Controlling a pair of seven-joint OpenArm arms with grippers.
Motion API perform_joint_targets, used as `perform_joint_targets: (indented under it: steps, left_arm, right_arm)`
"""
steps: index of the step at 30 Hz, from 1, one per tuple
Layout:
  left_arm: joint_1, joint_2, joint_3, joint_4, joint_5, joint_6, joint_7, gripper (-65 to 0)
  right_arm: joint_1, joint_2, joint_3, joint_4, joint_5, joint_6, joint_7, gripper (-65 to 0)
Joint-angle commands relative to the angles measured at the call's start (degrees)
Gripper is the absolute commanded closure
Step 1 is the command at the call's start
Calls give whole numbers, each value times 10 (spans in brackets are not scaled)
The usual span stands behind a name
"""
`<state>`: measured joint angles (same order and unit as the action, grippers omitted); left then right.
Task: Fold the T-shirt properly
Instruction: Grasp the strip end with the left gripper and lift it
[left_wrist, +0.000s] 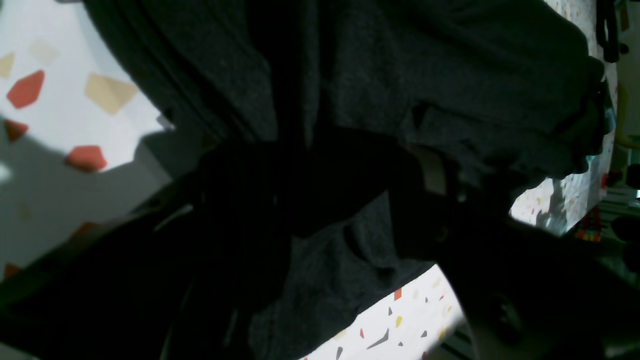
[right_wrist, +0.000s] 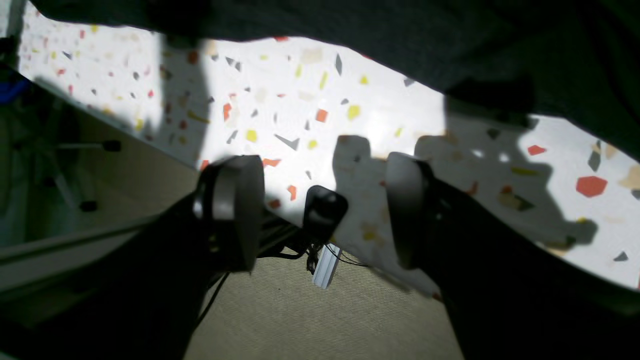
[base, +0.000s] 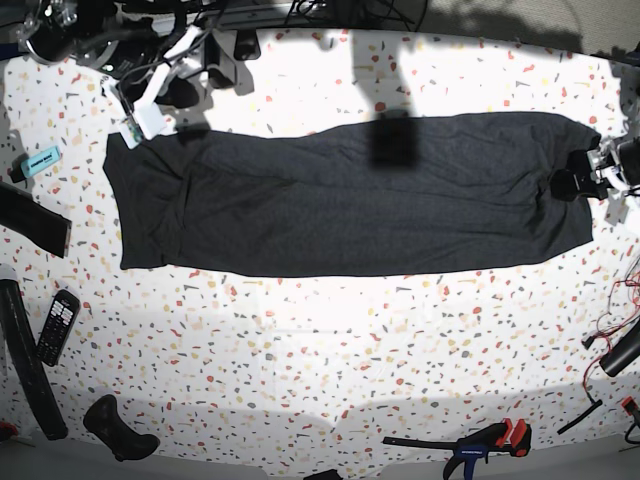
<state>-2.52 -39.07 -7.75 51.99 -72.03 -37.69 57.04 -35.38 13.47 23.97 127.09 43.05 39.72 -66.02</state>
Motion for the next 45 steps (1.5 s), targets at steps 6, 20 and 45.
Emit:
perform_joint_targets:
  steps: [6,20,45]
  left_arm:
    - [3,5,2,3,13,3,-10,-414]
    - [3,34,2,3,105,4,-48,-108]
    - [-11,111,-88,367,112,56,107,0]
  right_arm:
    - [0,3,3,12,11,3,9,-372]
    - [0,3,3,12,11,3,8,-373]
    - [2,3,3,12,12,3,11,-372]
